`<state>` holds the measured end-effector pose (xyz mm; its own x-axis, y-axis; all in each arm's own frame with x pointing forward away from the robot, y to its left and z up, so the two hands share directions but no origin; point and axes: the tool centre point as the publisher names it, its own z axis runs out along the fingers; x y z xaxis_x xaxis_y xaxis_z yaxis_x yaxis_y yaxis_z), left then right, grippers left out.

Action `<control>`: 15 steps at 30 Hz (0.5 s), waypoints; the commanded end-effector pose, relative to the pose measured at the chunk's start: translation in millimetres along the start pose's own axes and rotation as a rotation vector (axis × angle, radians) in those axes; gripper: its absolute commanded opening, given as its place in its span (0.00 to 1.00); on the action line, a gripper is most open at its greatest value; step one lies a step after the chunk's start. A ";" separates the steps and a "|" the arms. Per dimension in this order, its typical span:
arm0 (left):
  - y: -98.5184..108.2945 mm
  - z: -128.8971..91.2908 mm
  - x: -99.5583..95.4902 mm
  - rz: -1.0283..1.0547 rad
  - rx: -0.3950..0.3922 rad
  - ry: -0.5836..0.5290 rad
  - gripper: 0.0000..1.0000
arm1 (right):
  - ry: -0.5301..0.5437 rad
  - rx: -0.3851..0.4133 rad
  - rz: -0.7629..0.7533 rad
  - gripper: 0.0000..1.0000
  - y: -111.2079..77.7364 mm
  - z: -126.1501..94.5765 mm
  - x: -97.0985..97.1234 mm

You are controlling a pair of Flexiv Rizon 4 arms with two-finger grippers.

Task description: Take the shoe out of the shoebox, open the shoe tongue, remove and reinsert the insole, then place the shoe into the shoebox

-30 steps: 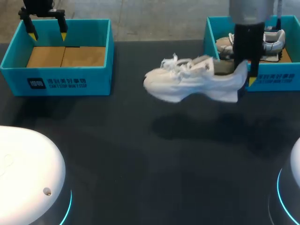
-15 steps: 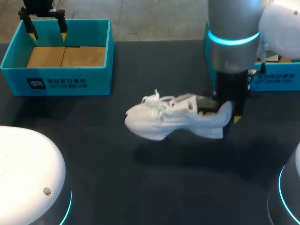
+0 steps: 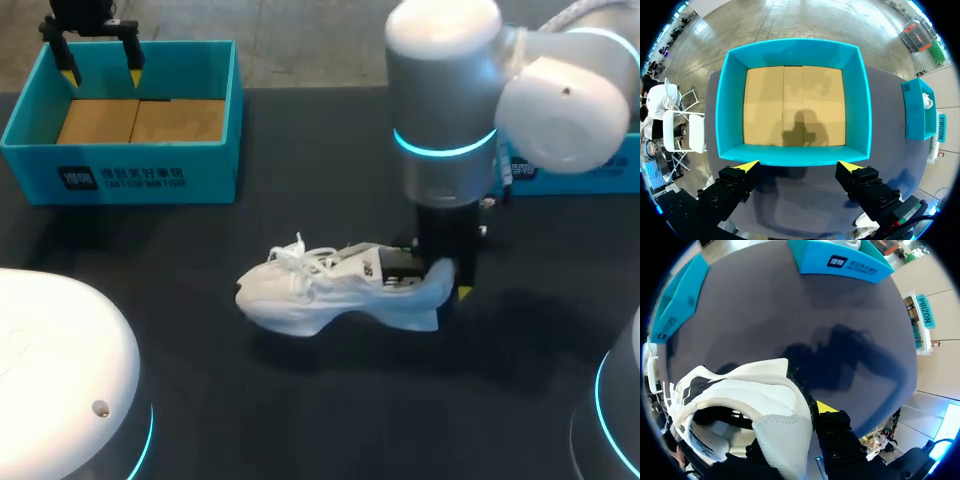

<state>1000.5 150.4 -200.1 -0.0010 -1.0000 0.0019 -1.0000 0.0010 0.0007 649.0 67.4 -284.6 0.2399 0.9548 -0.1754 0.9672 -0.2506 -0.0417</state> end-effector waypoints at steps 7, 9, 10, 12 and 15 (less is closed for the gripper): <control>0.2 -0.1 0.1 0.000 0.000 -0.001 1.00 | 0.016 0.009 -0.003 0.00 -13.0 39.8 24.7; 0.2 -0.1 0.1 0.000 0.000 -0.001 1.00 | 0.008 0.000 0.001 0.00 -14.9 44.9 25.6; 0.2 -0.1 0.1 0.000 0.000 -0.001 1.00 | 0.007 -0.002 0.001 0.00 -15.6 47.1 25.9; 0.2 -0.1 0.1 0.000 0.000 -0.001 1.00 | 0.010 -0.012 -0.002 0.00 -17.2 52.2 26.9; 0.2 -0.1 0.1 0.000 0.000 -0.001 1.00 | 0.024 -0.020 -0.007 0.00 -18.9 59.7 28.3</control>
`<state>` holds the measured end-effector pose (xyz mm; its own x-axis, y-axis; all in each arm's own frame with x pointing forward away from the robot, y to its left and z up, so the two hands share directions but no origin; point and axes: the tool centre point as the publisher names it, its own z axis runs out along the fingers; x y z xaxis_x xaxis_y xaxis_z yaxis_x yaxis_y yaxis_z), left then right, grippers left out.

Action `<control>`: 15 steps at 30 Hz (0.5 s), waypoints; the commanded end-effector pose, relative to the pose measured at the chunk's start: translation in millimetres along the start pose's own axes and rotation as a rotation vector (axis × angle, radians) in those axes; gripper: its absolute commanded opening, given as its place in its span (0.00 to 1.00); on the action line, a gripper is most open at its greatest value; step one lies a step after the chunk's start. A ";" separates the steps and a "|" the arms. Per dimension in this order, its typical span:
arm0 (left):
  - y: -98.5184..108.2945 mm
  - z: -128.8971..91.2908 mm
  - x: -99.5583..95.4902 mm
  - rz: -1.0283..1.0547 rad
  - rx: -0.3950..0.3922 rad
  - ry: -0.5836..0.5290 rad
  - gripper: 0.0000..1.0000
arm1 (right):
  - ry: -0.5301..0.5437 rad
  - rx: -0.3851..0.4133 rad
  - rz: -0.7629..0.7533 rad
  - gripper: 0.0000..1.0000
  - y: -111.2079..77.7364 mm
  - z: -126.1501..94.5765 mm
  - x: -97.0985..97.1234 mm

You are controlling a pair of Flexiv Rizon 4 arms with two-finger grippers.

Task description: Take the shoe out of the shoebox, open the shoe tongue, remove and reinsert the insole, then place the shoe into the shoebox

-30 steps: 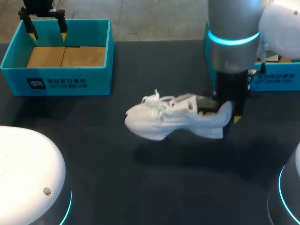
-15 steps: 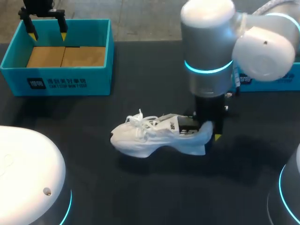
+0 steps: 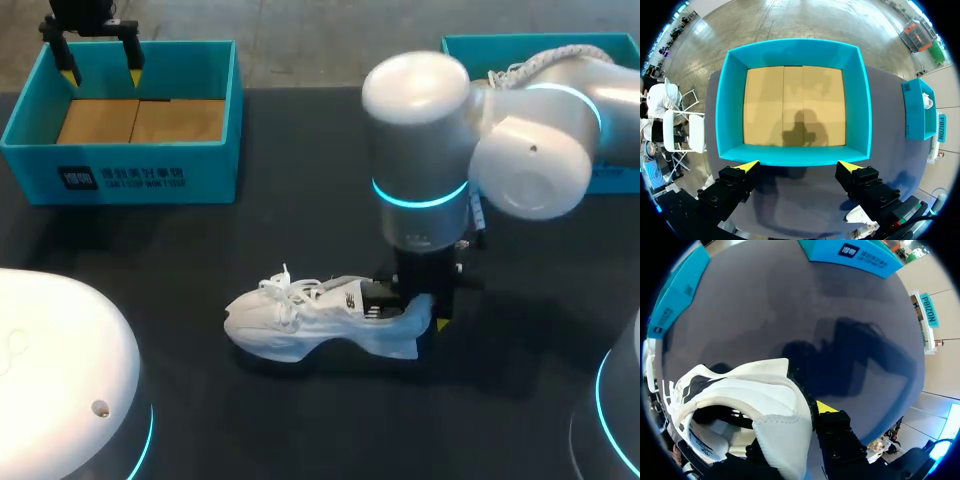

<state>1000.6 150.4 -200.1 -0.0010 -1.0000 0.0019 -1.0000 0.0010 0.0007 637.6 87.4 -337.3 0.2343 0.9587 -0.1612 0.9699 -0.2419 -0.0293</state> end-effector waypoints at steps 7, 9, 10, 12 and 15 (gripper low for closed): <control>0.2 0.0 0.1 0.000 0.000 -0.001 1.00 | 0.009 0.011 -0.011 0.00 -7.1 27.4 5.0; 0.2 0.0 0.1 0.000 0.000 -0.001 1.00 | 0.010 0.019 -0.010 0.00 -7.1 32.0 5.1; 0.2 0.0 0.1 0.000 0.000 -0.001 1.00 | 0.008 0.020 -0.010 0.00 -7.3 33.7 5.2; 0.2 0.0 0.1 0.000 0.000 -0.001 1.00 | 0.007 0.023 -0.009 0.00 -7.2 36.0 4.8; 0.2 0.0 0.1 0.000 0.000 -0.001 1.00 | 0.005 0.026 -0.008 0.00 -6.9 38.5 5.0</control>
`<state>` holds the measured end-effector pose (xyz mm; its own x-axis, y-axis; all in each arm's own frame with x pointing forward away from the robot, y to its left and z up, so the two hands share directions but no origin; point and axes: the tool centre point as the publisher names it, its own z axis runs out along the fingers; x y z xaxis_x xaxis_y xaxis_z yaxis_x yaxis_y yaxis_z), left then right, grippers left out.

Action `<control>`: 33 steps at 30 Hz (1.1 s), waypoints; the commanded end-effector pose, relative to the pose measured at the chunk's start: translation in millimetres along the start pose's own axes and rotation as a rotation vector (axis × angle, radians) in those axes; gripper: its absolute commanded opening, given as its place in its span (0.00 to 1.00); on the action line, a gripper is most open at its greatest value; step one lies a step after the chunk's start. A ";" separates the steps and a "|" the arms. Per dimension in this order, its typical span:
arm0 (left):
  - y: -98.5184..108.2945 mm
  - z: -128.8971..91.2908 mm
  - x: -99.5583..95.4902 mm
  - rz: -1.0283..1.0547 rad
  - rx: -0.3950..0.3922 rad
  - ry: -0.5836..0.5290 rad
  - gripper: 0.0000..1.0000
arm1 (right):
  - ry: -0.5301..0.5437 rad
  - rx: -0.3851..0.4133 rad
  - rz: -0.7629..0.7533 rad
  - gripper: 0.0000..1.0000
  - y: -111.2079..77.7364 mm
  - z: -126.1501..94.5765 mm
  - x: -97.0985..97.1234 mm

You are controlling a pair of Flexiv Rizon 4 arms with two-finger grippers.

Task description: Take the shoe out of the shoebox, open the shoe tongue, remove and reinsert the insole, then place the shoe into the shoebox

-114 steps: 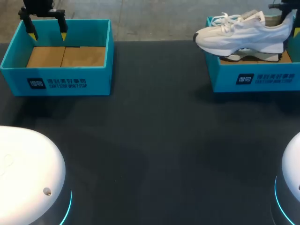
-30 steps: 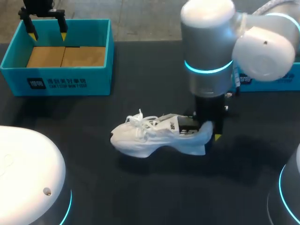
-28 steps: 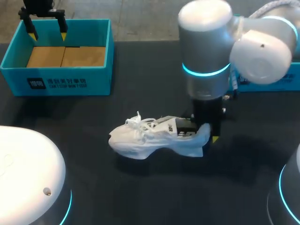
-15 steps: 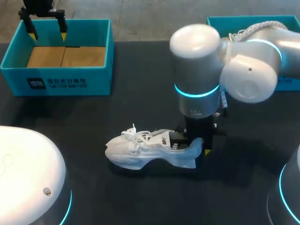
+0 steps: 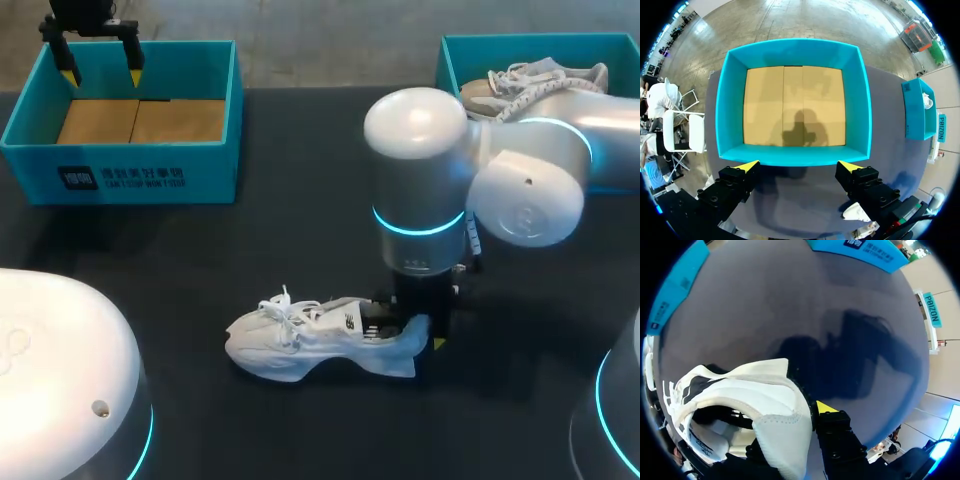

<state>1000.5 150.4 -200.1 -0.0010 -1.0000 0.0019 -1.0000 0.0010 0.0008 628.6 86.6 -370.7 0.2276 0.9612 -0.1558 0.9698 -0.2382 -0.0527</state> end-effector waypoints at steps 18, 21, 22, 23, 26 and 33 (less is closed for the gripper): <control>0.2 -0.1 0.1 0.000 0.000 -0.001 1.00 | -0.007 0.021 -0.021 0.00 9.1 23.1 -0.7; 0.2 -0.1 0.1 0.000 0.000 -0.001 1.00 | -0.009 0.029 -0.018 0.31 10.1 22.5 -1.0; 0.2 -0.1 0.1 0.000 0.000 -0.001 1.00 | -0.010 0.033 -0.017 0.78 10.2 21.5 -1.1; 0.2 -0.1 0.1 0.000 0.000 -0.001 1.00 | -0.010 0.034 -0.016 1.00 9.7 19.4 -1.2; 0.2 -0.1 0.1 0.000 0.000 -0.001 1.00 | -0.011 0.031 -0.013 1.00 7.2 10.5 -2.4; 0.2 -0.1 0.1 0.000 0.000 -0.001 1.00 | 0.001 0.016 -0.008 1.00 1.5 -20.6 -4.8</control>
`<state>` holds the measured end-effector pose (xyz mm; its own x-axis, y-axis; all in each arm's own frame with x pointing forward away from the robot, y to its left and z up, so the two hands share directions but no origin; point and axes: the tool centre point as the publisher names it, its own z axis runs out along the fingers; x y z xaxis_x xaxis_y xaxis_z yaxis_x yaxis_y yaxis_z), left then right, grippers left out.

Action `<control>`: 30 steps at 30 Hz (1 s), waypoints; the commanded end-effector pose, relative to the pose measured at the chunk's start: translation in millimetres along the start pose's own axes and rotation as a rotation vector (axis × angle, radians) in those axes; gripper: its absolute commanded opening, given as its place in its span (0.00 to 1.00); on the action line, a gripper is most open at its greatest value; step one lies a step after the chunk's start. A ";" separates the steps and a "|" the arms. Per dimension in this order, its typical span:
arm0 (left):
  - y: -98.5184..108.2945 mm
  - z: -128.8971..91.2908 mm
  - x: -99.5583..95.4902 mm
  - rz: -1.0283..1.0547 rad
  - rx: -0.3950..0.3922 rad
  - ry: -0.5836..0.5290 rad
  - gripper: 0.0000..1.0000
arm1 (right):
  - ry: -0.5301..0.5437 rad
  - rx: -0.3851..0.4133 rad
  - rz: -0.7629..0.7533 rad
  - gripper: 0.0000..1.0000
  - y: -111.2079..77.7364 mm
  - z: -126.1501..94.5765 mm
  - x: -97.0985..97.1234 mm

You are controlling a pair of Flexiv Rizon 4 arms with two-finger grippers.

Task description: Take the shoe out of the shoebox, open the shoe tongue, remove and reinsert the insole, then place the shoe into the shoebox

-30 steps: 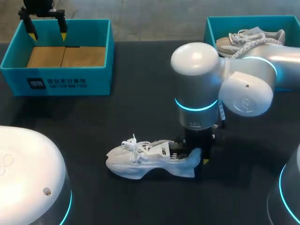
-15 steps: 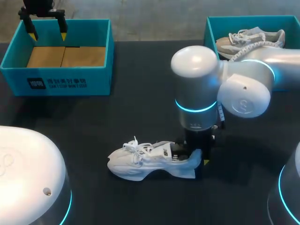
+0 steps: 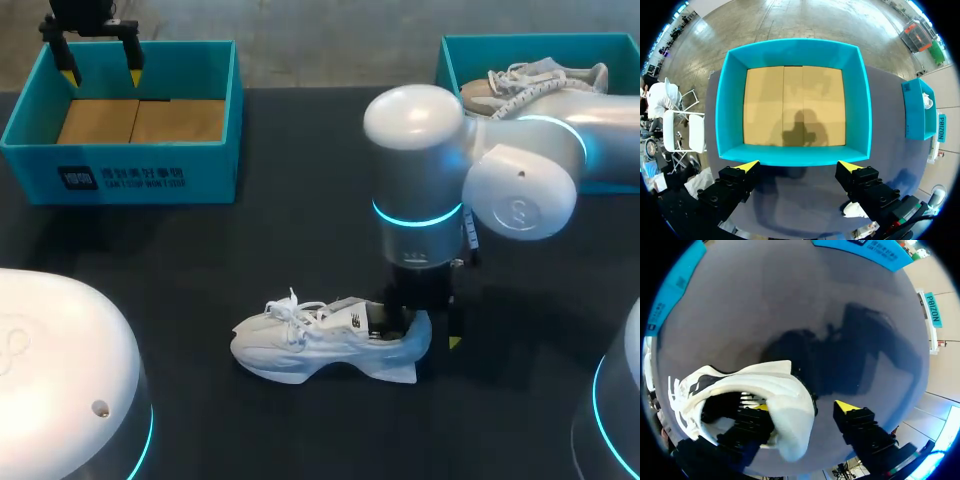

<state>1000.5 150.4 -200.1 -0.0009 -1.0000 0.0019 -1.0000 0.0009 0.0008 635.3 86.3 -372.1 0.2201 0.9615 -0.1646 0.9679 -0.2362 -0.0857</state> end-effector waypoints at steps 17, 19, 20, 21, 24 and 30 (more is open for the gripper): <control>0.2 -0.1 0.1 0.000 0.000 -0.001 1.00 | 0.209 -0.023 -0.249 1.00 10.0 -91.6 -40.8; 0.2 -0.1 0.1 0.000 0.000 -0.001 1.00 | 0.243 -0.018 -0.293 1.00 13.5 -97.1 -46.2; 0.2 -0.1 0.1 0.000 0.000 -0.001 1.00 | 0.279 -0.025 -0.346 1.00 15.1 -101.8 -50.4; 0.2 -0.1 0.1 0.000 0.000 -0.001 1.00 | 0.308 -0.027 -0.385 1.00 16.2 -105.0 -53.6; 0.2 -0.1 0.1 0.000 0.000 -0.001 1.00 | 0.368 -0.046 -0.503 1.00 19.4 -111.8 -63.5; 0.2 -0.1 0.1 0.000 0.000 -0.001 1.00 | 0.516 -0.033 -0.690 1.00 30.4 -116.2 -83.0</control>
<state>1000.5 150.4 -200.1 -0.0010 -1.0000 0.0019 -1.0000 0.0010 0.0008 662.0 49.8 -248.9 -0.3079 0.9482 0.0783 0.9494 0.3115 -0.0397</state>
